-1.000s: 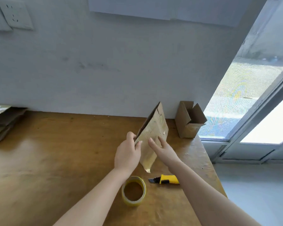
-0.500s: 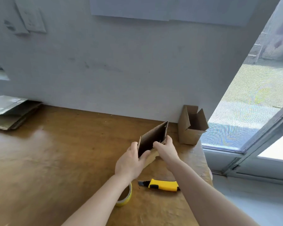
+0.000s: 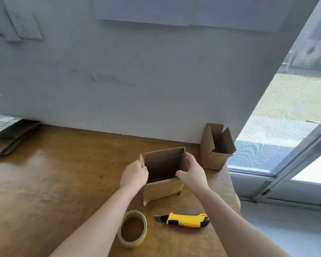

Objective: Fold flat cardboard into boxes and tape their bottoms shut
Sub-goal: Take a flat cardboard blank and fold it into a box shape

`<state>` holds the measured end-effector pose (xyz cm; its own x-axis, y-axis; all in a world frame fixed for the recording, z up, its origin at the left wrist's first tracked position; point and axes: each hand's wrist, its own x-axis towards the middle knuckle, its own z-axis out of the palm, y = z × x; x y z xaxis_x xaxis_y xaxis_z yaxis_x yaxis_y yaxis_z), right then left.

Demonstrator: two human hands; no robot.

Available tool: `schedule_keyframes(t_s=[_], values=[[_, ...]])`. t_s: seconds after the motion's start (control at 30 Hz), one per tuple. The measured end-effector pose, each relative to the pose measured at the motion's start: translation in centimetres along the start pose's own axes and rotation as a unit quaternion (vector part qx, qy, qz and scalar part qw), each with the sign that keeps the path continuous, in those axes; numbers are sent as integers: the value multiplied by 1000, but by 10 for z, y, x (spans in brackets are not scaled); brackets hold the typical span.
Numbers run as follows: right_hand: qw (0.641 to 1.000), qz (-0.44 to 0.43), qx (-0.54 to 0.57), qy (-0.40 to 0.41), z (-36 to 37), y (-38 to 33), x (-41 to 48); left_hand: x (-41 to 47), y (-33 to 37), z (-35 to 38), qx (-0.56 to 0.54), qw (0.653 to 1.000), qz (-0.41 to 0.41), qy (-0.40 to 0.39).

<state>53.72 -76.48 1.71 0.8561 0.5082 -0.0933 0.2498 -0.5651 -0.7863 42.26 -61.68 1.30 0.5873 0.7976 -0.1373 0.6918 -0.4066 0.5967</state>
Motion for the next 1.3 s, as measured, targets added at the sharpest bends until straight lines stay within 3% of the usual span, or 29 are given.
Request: schedule_keyframes(t_s=[0.1, 0.17, 0.37, 0.5, 0.67, 0.8, 0.93, 1.03, 1.1, 1.23, 1.3], values=[[984, -99, -143, -45, 3, 4, -1, 8, -5, -3, 8, 1000, -2, -12], [972, -126, -183, -81, 8, 3, -3, 12, -5, -2, 10, 1000, 11, -18], [980, -104, -130, -112, 10, 1, -4, -3, -14, 10, -66, 981, 151, 102], [987, -99, -107, -74, 10, 5, 1, -8, -29, 11, -68, 970, 200, 124], [962, -116, -244, -48, 15, 0, 10, -6, -28, 4, -40, 966, 235, 105], [948, -117, -289, -69, 23, 0, 13, -11, -22, 10, 73, 961, 266, -3], [959, -115, -255, -37, 20, 3, 15, -10, -18, 4, 147, 939, 301, -78], [969, -98, -228, 1, 16, 9, 14, -1, -24, -8, 133, 929, 316, -138], [975, -83, -205, 15, 13, 10, 15, 2, -24, -10, 95, 938, 313, -110], [1000, 4, -21, -4, 3, 7, 22, 7, -17, -5, 8, 970, 243, -13], [999, -1, -36, -17, 2, 12, 20, 11, -15, -5, 19, 980, 198, -13]])
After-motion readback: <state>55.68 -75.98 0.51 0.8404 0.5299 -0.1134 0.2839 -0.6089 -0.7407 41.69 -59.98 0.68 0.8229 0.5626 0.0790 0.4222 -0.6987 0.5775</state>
